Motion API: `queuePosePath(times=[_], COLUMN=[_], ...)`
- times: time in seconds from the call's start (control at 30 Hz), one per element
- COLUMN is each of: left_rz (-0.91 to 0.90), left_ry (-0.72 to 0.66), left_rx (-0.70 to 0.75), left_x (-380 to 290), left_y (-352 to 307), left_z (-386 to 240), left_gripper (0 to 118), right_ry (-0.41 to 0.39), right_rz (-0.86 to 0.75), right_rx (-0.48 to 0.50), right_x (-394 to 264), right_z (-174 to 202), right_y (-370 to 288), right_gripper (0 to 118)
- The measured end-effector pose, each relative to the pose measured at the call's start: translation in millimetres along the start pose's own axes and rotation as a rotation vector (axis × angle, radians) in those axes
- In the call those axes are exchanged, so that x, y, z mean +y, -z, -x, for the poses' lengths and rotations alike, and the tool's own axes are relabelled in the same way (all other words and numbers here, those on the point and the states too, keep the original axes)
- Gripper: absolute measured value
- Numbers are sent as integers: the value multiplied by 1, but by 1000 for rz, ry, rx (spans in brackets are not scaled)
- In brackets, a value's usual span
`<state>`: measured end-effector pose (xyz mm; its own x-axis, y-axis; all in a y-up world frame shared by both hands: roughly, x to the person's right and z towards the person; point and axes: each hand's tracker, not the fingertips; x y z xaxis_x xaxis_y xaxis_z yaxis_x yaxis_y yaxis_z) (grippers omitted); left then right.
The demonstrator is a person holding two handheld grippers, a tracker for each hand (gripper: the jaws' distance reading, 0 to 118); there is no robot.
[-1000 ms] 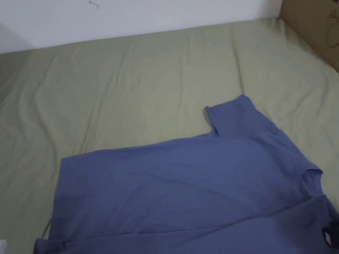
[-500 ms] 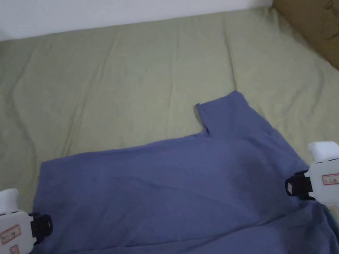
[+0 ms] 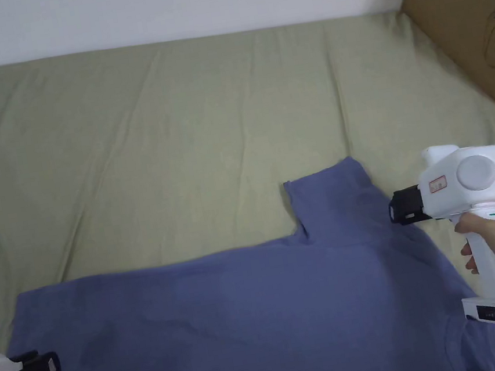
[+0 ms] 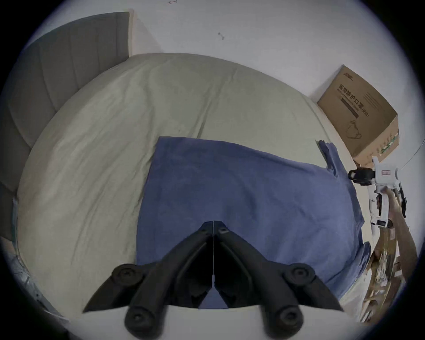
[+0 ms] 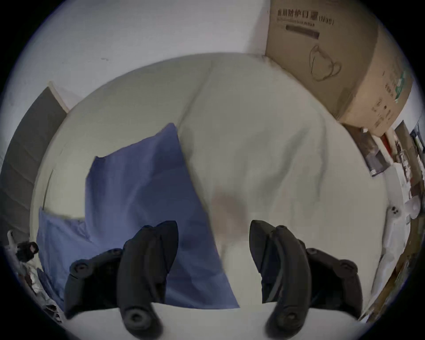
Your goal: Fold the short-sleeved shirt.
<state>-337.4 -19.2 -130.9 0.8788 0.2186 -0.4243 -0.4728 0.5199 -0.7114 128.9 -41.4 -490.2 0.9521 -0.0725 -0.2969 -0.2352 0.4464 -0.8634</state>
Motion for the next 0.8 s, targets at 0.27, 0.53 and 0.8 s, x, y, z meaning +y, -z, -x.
queuePosePath(times=[0.27, 0.53, 0.8], left_rz=[21, -28, -52], left_ry=[29, -18, -102], left_rx=[14, 24, 102], left_x=[5, 23, 100], left_y=[4, -1, 51], left_z=[2, 17, 43], left_gripper=[0, 13, 114], right_ry=[-90, -42, -38], right_rz=[-6, -43, -47], right_rx=[-30, 35, 70], right_x=[-3, -3, -2], right_z=[4, -3, -4], right_y=[1, -23, -27], right_gripper=[0, 0, 0])
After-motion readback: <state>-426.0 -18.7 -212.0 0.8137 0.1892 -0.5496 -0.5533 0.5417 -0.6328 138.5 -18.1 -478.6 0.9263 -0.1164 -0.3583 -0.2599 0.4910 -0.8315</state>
